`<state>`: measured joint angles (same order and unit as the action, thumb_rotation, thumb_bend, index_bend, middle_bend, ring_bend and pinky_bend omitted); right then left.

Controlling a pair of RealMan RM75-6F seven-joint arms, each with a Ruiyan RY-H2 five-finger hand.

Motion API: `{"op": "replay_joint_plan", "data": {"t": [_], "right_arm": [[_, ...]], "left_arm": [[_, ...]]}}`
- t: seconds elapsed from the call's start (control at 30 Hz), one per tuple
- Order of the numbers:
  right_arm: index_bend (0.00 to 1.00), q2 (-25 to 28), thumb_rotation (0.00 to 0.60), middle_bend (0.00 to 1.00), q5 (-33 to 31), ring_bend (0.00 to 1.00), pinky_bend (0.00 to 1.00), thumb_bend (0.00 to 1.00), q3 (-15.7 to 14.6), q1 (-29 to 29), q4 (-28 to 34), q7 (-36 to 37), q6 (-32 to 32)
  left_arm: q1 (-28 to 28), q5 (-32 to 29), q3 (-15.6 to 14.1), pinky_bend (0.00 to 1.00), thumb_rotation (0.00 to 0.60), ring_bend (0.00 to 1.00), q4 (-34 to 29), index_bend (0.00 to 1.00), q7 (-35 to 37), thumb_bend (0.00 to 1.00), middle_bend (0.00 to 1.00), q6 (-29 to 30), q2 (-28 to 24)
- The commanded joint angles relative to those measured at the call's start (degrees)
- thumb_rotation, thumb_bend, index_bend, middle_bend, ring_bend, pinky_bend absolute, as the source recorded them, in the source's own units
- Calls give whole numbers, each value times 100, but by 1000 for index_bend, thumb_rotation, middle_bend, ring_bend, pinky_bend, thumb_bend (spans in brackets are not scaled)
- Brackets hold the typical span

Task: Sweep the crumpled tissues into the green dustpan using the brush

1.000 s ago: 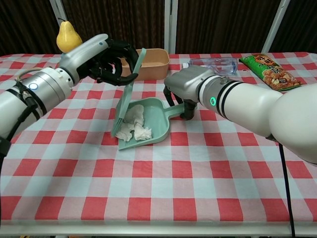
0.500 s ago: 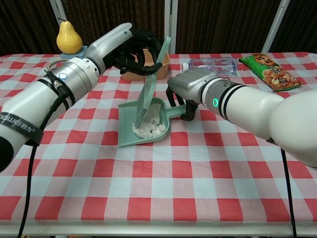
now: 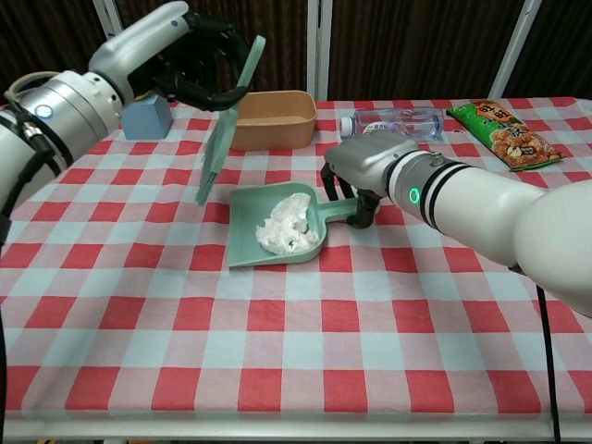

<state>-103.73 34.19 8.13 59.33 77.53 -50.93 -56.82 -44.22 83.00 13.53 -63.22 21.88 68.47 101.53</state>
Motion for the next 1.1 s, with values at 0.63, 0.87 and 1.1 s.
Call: {"op": "replay_joint_plan", "data": {"t": [0.63, 0.87, 1.1], "right_arm": [[449, 920, 600, 457, 368, 274, 194, 319, -336, -514, 759, -1, -357], [259, 944, 600, 323, 315, 206, 182, 214, -353, -580, 796, -54, -412], [174, 966, 600, 266, 353, 167, 167, 125, -324, -646, 816, 14, -420]], "left_arm": [[374, -595, -800, 855, 600, 660, -1111, 473, -2894, 413, 522, -1269, -1446], [273, -900, -696, 855, 600, 654, -1346, 370, -3383, 393, 463, -1456, -1367], [192, -1154, -642, 847, 600, 616, -1583, 280, -3753, 326, 405, -1591, -1375]]}}
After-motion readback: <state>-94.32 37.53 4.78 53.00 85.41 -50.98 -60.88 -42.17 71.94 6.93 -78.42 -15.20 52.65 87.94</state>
